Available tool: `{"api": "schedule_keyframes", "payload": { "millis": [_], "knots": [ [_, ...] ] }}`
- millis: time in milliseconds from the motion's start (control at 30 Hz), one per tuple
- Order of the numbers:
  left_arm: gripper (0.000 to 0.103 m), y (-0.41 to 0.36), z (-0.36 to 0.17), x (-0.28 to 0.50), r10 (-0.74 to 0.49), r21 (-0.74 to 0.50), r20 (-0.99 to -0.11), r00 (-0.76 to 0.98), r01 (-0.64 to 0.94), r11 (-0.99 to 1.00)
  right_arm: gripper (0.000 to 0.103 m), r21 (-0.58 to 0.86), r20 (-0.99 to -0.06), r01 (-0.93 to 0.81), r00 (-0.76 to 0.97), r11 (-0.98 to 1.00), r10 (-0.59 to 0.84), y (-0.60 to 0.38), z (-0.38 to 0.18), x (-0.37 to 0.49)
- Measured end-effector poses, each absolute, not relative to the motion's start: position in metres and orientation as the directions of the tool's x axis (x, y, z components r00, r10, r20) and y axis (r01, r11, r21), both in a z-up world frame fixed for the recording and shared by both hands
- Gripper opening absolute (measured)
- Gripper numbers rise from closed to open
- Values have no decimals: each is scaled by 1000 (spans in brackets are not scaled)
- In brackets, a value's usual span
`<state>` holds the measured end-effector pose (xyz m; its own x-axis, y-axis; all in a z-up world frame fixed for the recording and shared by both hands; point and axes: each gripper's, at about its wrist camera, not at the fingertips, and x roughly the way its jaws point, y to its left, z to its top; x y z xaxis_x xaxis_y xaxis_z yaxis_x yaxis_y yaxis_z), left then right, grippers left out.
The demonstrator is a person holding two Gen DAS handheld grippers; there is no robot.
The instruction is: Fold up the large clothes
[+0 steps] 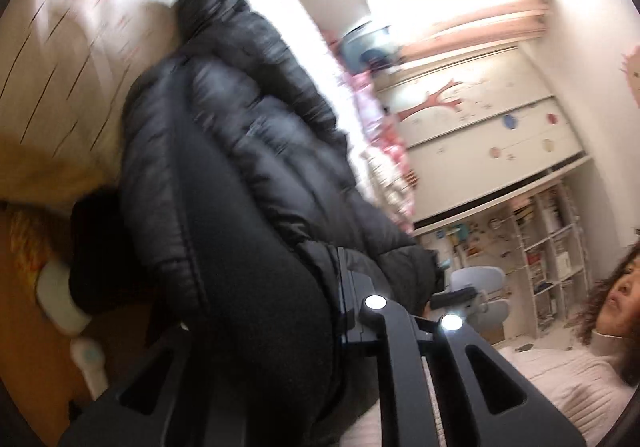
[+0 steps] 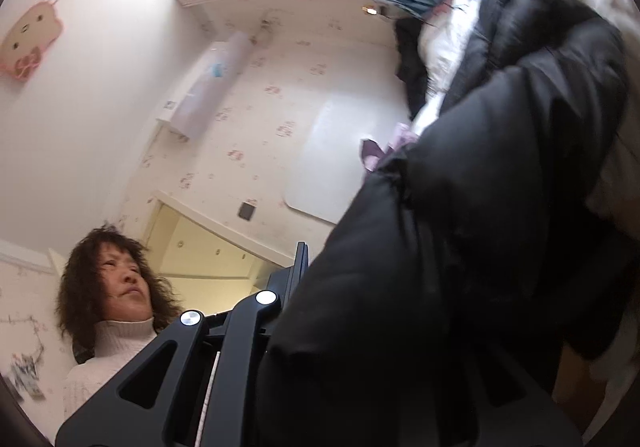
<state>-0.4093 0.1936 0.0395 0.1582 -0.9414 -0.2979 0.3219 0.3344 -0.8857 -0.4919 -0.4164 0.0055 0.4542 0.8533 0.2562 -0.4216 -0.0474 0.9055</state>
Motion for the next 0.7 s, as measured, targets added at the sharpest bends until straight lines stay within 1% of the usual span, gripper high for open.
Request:
{"api": "schedule_keyframes", "payload": {
  "millis": [100, 267, 333, 433, 533, 700],
  "knots": [
    [13, 195, 68, -392, -952, -885, -221, 212, 366, 287, 18, 873, 298, -484, 437, -58, 849, -422, 26, -469],
    [13, 190, 100, -350, -950, -885, -116, 291, 403, 232, 20, 826, 370, -557, 424, -84, 826, -434, 55, -424],
    [13, 186, 107, -334, -945, -884, -100, 310, 409, 228, 20, 817, 386, -570, 428, -87, 817, -442, 64, -403],
    [13, 182, 118, -307, -939, -880, -82, 335, 417, 226, 20, 813, 384, -578, 438, -73, 813, -453, 76, -379],
    [13, 174, 124, -279, -930, -885, -75, 361, 406, 229, 20, 821, 359, -569, 473, -32, 805, -465, 89, -354],
    [13, 158, 118, -217, -914, -908, -91, 395, 343, 239, 20, 858, 317, -514, 533, 2, 784, -482, 87, -313]
  ]
}}
